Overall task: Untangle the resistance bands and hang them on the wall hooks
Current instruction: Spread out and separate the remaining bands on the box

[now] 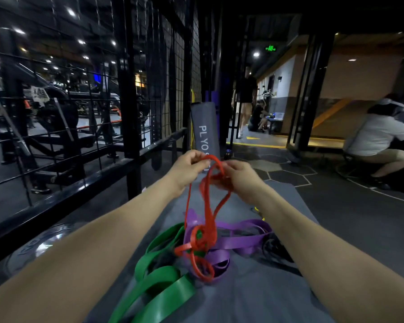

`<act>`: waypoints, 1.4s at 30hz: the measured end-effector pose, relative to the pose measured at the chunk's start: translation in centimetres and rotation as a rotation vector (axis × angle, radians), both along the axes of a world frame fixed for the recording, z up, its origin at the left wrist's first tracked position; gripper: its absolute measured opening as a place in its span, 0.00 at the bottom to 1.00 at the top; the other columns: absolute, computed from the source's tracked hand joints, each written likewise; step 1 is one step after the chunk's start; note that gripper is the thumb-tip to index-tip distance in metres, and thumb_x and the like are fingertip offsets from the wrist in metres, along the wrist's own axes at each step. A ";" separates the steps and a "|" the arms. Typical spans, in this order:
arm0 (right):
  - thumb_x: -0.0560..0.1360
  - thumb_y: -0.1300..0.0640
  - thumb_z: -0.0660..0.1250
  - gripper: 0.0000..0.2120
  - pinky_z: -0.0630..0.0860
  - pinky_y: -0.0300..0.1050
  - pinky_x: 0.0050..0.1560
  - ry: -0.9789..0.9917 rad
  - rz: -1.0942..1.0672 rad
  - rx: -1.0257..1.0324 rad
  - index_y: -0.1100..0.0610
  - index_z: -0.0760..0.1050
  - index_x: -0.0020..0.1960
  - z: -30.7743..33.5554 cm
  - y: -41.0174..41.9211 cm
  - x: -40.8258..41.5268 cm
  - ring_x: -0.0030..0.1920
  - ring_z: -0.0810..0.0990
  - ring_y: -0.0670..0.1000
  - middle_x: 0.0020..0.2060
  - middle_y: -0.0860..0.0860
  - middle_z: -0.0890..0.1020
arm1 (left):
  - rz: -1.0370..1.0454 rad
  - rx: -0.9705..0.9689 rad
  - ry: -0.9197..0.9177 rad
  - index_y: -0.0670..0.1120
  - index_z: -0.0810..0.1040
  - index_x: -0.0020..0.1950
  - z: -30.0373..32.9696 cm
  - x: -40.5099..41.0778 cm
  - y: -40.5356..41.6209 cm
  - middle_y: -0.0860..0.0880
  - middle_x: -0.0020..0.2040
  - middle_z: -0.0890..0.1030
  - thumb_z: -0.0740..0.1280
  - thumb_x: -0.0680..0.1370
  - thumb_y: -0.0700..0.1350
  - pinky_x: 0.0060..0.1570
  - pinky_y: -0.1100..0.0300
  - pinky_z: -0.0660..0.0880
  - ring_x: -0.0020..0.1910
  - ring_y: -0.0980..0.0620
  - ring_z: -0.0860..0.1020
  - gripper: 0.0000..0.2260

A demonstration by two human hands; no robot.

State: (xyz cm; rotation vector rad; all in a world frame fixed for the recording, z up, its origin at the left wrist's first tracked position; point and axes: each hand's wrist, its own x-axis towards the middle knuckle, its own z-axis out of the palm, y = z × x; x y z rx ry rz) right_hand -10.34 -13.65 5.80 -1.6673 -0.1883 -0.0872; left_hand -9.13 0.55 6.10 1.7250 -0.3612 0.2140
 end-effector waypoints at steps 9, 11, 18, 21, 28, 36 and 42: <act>0.81 0.59 0.53 0.17 0.80 0.39 0.34 0.239 0.246 0.165 0.61 0.77 0.43 -0.8 -0.9 -1.7 0.29 0.81 0.50 0.31 0.55 0.83 | -0.141 0.135 0.394 0.47 0.80 0.46 -2.7 0.0 0.7 0.48 0.39 0.81 0.60 0.80 0.53 0.49 0.58 0.71 0.39 0.52 0.77 0.13; 0.81 0.59 0.53 0.16 0.79 0.39 0.32 0.231 0.188 0.111 0.60 0.77 0.42 -0.8 -1.2 -1.6 0.30 0.79 0.50 0.31 0.54 0.82 | -0.223 0.131 0.470 0.47 0.80 0.46 -3.2 0.0 0.6 0.50 0.36 0.81 0.59 0.79 0.55 0.45 0.60 0.70 0.35 0.55 0.77 0.15; 0.79 0.58 0.60 0.10 0.77 0.47 0.42 -0.003 -0.159 -0.233 0.63 0.77 0.48 -2.5 -1.1 -0.5 0.34 0.76 0.50 0.33 0.53 0.78 | -0.009 0.111 0.549 0.45 0.71 0.31 -4.2 0.7 0.4 0.52 0.23 0.69 0.61 0.80 0.50 0.21 0.68 0.67 0.18 0.59 0.67 0.18; 0.76 0.57 0.65 0.08 0.73 0.45 0.39 -0.246 -0.293 -0.362 0.57 0.72 0.39 -2.8 -1.1 -1.4 0.35 0.74 0.50 0.32 0.51 0.75 | 0.103 0.013 0.546 0.44 0.67 0.30 -4.8 0.7 0.3 0.52 0.14 0.68 0.61 0.80 0.47 0.17 0.70 0.65 0.12 0.57 0.67 0.18; 0.69 0.51 0.74 0.15 0.73 0.39 0.45 -0.200 -0.033 -0.804 0.61 0.79 0.49 -4.3 1.3 -2.6 0.45 0.80 0.51 0.45 0.54 0.83 | 0.214 -0.316 0.703 0.40 0.81 0.54 -5.6 3.1 0.5 0.43 0.44 0.84 0.67 0.74 0.47 0.48 0.49 0.80 0.44 0.45 0.83 0.14; 0.71 0.60 0.72 0.08 0.67 0.37 0.39 -0.138 0.027 -0.709 0.64 0.81 0.48 -6.4 1.6 -1.6 0.41 0.76 0.47 0.39 0.54 0.80 | 0.170 -0.396 0.639 0.42 0.71 0.33 -4.9 1.4 0.4 0.47 0.17 0.72 0.62 0.79 0.41 0.20 0.66 0.73 0.15 0.52 0.71 0.14; 0.76 0.67 0.62 0.09 0.69 0.34 0.36 -0.042 0.048 -0.174 0.57 0.77 0.42 -5.3 0.1 -1.9 0.31 0.77 0.36 0.34 0.46 0.80 | 0.269 -0.352 0.627 0.46 0.71 0.34 -6.5 2.5 2.4 0.49 0.22 0.71 0.60 0.79 0.43 0.27 0.64 0.67 0.18 0.54 0.70 0.12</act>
